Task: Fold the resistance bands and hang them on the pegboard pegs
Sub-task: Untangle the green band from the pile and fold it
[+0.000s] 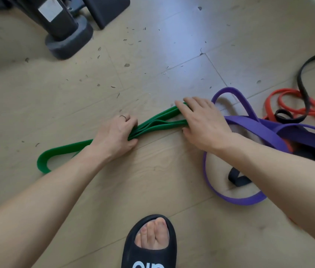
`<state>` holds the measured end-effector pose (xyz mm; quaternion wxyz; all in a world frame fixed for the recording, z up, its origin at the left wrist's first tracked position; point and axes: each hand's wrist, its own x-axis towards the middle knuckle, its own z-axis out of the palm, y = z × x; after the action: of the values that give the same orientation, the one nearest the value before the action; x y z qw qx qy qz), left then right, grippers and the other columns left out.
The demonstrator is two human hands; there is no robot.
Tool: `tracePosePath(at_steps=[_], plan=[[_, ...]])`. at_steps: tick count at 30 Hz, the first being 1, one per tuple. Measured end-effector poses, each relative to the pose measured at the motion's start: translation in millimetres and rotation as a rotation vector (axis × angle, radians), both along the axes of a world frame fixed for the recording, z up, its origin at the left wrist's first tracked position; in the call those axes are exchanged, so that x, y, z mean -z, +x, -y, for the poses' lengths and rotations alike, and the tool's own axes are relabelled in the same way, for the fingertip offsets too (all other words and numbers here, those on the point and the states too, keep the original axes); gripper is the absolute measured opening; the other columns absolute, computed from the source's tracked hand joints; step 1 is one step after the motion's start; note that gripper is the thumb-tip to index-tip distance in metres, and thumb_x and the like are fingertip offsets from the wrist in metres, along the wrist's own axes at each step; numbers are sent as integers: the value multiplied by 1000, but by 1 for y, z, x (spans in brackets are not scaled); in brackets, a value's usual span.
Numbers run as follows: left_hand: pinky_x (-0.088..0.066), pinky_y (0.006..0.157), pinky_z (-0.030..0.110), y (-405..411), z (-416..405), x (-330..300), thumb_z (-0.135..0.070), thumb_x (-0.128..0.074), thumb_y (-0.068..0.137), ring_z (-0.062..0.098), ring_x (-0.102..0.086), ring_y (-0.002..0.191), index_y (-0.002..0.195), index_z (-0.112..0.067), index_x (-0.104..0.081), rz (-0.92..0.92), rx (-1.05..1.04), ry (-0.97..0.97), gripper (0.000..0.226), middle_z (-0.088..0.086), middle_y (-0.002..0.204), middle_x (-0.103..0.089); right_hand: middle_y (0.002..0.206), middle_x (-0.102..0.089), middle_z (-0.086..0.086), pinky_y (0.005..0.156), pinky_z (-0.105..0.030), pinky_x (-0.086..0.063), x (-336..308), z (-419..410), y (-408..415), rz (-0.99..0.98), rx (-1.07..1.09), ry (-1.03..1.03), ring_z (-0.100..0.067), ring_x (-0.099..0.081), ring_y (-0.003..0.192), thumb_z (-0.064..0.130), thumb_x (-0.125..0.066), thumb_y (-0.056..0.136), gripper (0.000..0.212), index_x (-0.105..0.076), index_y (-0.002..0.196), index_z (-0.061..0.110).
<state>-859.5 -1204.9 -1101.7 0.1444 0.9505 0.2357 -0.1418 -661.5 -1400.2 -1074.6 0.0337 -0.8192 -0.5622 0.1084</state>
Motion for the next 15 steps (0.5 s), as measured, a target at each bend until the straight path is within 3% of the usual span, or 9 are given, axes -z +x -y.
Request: tracePosePath(at_steps=[4,8,11,13,15], plan=[[-45,77,40,-18,-1,-21,-58,-70,67,32,-54,96,113,-21,-49,-215,-23,67,63,4,102,-53,147,-45,-10,115,-46,-29,8,-23,3,59,-79,-92,-33,-36,138,28,-61,93,71,-28,156,21],[-43,89,40,-60,-12,-34,-61,-76,67,31,-55,110,128,-20,-41,-392,-55,140,81,6,116,-54,125,-56,-7,103,-43,-35,9,-32,8,105,-103,-114,-31,-49,119,14,-52,97,41,-46,136,22],[-46,84,38,-99,-22,-33,-37,-77,72,30,-57,109,126,-27,-41,-406,-127,146,66,3,114,-55,114,-58,-8,88,-42,-38,8,-35,6,91,-69,-107,-32,-53,109,6,-52,95,30,-49,121,19],[-48,70,36,-121,-29,-25,-10,-71,71,32,-60,98,116,-32,-43,-265,-163,124,57,2,103,-57,111,-58,-9,85,-43,-39,9,-36,4,87,-68,-86,-33,-55,105,3,-50,95,27,-51,117,17],[-42,60,32,-132,-34,-21,0,-68,71,32,-61,89,110,-28,-49,-157,-163,156,52,3,95,-59,108,-58,-10,82,-43,-38,11,-36,4,112,-72,-61,-34,-55,103,0,-50,93,28,-51,115,16]])
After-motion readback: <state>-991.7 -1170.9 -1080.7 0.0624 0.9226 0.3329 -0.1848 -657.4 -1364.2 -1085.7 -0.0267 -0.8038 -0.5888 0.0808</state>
